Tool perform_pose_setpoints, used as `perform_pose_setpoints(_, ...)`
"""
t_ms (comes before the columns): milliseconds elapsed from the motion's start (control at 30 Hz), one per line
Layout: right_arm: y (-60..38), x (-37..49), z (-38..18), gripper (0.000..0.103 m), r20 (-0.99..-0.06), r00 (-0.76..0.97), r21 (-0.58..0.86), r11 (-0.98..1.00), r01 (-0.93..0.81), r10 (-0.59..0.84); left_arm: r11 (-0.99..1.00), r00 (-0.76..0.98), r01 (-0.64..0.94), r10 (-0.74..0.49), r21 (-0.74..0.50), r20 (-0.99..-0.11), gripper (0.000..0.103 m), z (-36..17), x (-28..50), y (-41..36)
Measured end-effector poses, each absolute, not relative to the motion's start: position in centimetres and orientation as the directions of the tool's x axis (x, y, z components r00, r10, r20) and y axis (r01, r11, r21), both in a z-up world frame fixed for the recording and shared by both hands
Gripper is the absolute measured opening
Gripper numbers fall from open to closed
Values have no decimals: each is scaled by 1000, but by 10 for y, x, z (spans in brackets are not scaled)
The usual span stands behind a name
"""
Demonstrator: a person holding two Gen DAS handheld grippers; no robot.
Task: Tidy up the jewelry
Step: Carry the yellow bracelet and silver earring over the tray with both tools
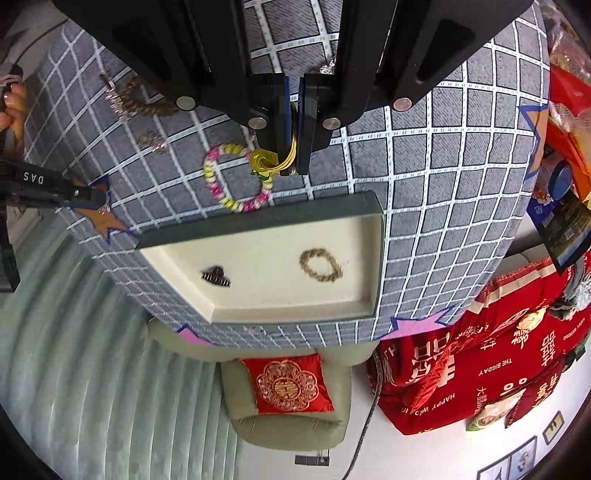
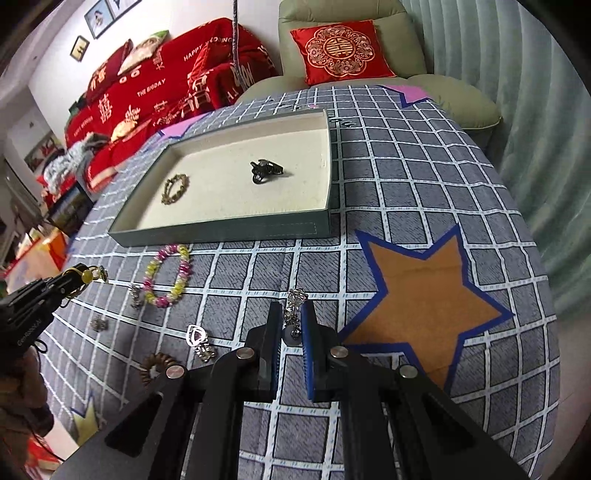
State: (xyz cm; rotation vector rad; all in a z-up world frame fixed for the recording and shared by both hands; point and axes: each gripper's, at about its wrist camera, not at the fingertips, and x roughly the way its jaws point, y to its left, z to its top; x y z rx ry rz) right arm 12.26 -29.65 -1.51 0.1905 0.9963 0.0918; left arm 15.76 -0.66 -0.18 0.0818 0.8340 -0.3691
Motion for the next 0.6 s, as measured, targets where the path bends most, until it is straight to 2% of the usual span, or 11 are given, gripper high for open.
perform_pose_setpoints(467,-301,134,34,11,-764,595,296,955,-17,248,944,665,285,-319,-165,-675,11,50,168,-2)
perform_pose_setpoints(600,-301,147,49,11,-744,611,318,948,-32,270,945,690,288,-316,-154,-651,11,66,175,-6)
